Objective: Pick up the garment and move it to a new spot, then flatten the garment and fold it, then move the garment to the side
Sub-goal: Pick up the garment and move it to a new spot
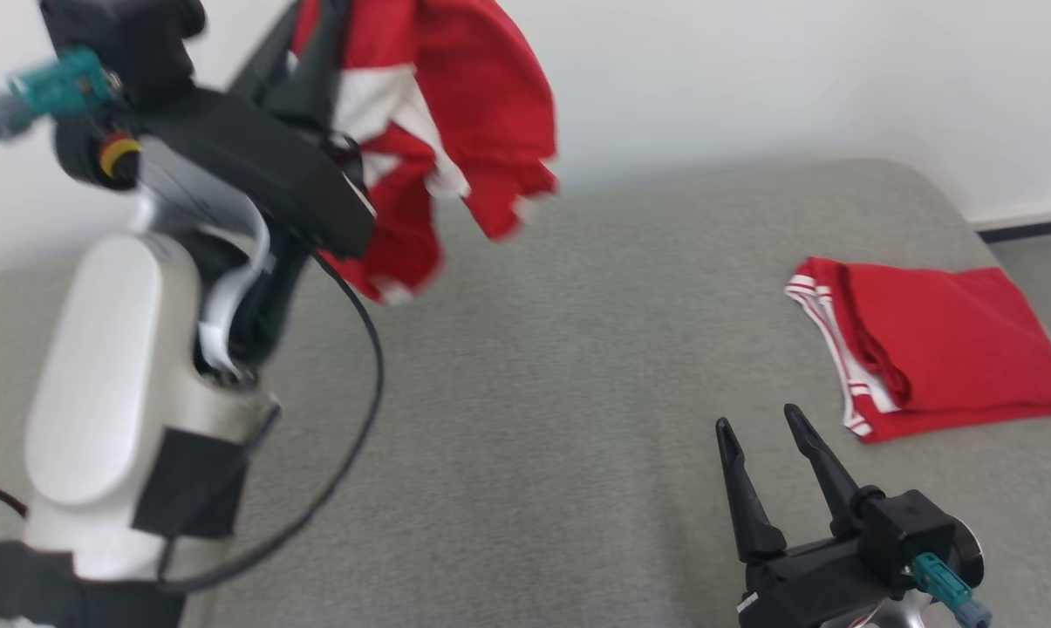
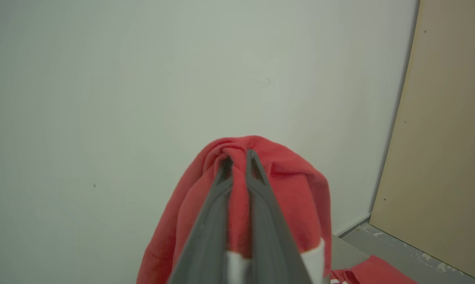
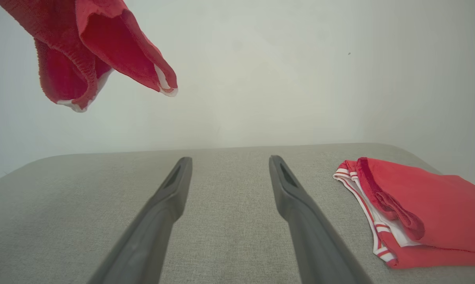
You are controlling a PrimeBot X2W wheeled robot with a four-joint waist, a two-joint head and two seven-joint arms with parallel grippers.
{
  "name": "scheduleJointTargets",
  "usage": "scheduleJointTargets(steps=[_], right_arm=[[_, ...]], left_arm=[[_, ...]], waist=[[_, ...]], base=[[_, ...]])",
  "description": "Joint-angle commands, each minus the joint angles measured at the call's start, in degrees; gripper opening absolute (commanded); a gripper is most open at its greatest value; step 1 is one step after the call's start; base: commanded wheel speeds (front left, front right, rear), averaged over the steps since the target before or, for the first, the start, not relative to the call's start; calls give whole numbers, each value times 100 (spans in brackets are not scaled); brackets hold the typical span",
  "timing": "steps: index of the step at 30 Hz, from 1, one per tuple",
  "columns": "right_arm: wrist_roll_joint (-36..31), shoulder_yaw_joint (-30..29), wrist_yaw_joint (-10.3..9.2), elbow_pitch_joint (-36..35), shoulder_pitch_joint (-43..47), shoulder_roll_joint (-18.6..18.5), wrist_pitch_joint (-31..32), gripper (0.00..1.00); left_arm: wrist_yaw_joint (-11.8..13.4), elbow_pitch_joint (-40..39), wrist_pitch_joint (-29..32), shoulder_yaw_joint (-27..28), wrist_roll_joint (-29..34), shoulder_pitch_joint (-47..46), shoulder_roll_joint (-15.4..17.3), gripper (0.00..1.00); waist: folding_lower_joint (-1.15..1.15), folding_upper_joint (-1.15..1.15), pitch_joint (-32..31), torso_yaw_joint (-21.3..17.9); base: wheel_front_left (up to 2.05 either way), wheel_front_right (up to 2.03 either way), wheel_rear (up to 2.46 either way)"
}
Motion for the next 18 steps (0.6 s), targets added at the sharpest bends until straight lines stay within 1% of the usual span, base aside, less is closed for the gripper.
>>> scheduleJointTargets(steps=[1,2,3,8,10,13,17,18], right_arm=[[39,33,-13,-6,36,15,5,100],[44,52,-13,-12,31,16,11,100],[44,52,-13,-12,31,16,11,100],[32,109,-13,-56,32,15,44,100],[58,166,-13,-81,-1,17,38,100],[57,210,-13,-109,-50,17,42,100],[40,171,-13,-122,-67,17,24,100],[40,165,-13,-120,-72,18,17,100]], left_arm=[[8,-93,-84,-73,4,246,-71,0],[18,-129,-97,-121,-14,399,-103,0],[18,-129,-97,-121,-14,399,-103,0],[63,-205,-269,-372,-153,1239,-304,0],[74,-92,-354,-448,-111,1526,-277,0],[77,255,-504,-574,40,1844,-230,0],[144,944,-758,-777,393,1993,-138,0],[166,1126,-822,-798,363,2017,-196,0]], waist=[[1,1,11,-471],[1,1,36,-561],[1,1,36,-561],[1,1,160,-980],[1,1,240,-1120],[1,1,358,-1269],[1,1,454,-1319],[1,1,472,-1318]], base=[[0,0,0],[0,0,0],[0,0,0],[0,0,0],[0,0,0],[0,0,0],[0,0,0],[0,0,0]])
